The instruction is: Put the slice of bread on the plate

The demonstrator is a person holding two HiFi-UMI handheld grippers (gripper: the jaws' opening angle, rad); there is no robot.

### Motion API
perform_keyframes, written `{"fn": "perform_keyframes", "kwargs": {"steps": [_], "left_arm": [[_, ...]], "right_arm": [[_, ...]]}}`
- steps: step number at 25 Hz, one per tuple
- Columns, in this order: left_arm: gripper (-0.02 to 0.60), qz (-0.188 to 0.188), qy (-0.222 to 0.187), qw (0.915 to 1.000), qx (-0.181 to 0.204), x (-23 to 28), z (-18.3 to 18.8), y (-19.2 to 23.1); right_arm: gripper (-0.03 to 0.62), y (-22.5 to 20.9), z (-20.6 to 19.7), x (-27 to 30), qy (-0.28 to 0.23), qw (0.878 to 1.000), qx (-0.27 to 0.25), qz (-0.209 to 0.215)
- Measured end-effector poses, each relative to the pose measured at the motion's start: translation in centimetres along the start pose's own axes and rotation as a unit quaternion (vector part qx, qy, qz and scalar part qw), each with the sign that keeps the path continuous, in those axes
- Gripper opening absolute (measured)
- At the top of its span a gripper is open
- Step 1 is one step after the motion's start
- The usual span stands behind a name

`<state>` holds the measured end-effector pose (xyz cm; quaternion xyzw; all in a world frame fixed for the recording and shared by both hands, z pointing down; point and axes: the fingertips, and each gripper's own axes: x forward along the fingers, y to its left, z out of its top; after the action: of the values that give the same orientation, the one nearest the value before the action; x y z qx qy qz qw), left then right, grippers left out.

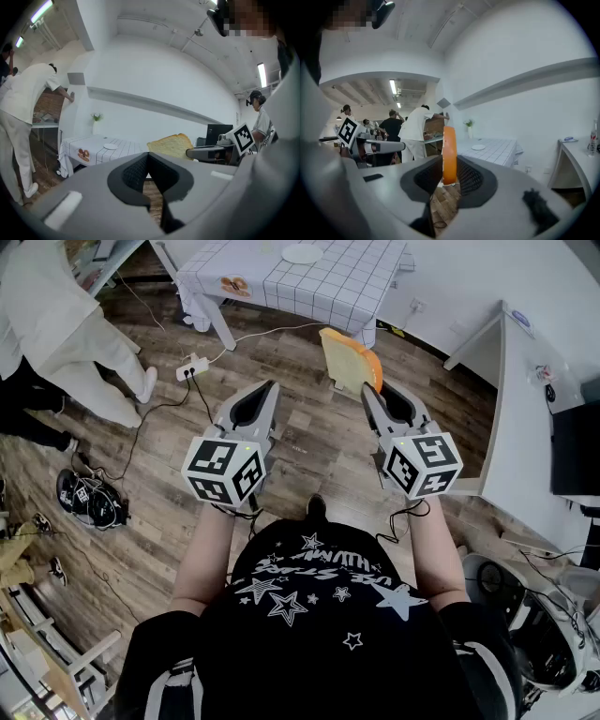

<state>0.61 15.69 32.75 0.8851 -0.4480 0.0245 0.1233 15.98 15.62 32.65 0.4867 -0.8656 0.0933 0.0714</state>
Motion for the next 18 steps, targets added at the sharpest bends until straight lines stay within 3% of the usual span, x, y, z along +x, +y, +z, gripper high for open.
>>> {"fn": "perform_keyframes", "kwargs": {"steps": [18], "left_arm": [[0.008, -0.009, 0.005, 0.9999, 0.009, -9.4, -2.7, -1.8]], "right_arm": [[0.095, 9.8, -3.3, -5.5, 0.032, 0.999, -0.011, 0.002]]}}
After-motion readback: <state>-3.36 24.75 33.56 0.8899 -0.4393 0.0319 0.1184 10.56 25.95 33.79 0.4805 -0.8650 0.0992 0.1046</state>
